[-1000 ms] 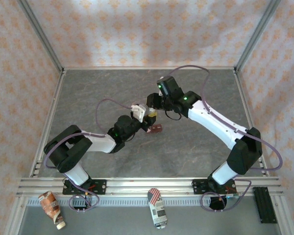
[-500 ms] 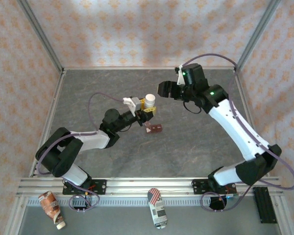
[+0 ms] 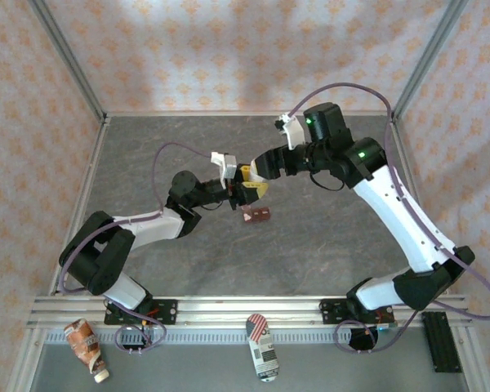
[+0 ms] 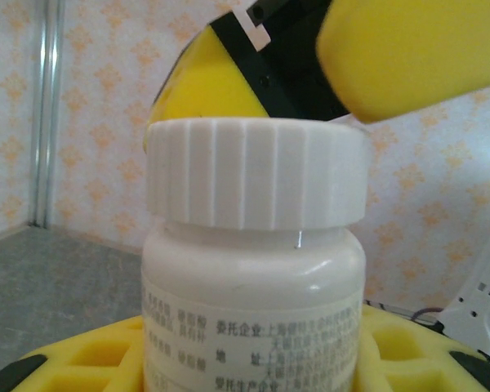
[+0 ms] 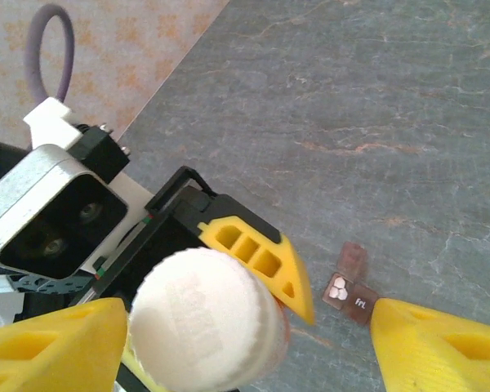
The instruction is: Sort the pills into containers
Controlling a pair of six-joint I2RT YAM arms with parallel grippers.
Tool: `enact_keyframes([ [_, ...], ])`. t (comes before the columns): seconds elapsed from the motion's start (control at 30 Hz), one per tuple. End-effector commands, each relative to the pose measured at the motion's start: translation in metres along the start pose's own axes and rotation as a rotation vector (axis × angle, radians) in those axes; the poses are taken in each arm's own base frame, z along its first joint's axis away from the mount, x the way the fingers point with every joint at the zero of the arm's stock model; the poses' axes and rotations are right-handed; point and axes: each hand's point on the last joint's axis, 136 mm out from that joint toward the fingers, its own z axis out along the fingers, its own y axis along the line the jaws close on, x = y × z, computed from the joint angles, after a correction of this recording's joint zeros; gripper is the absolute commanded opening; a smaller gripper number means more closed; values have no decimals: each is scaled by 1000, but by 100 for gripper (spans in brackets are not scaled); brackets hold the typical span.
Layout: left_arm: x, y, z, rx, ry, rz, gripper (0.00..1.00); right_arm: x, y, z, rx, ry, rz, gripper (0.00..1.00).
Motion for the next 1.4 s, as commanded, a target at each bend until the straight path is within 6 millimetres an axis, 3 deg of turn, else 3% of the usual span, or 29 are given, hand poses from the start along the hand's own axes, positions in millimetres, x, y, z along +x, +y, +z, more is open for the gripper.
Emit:
enact_keyframes([
  [0.0, -19, -9, 3, 61, -40, 31, 0, 1, 7, 5, -16, 23, -37, 77],
  [0.37, -19, -8, 3, 59, -38, 19, 0, -2, 9, 13, -15, 28, -31, 68],
  [0.67, -13, -5, 3, 51, -30, 13, 0, -12, 9, 1, 15, -33, -23, 69],
  [1.07, -10, -3, 4, 47, -26, 7, 0, -11, 8, -3, 27, -43, -14, 55],
  [1.37, -17, -2, 6, 45, -39, 16, 0, 0, 2, 9, 28, -4, 7, 46],
])
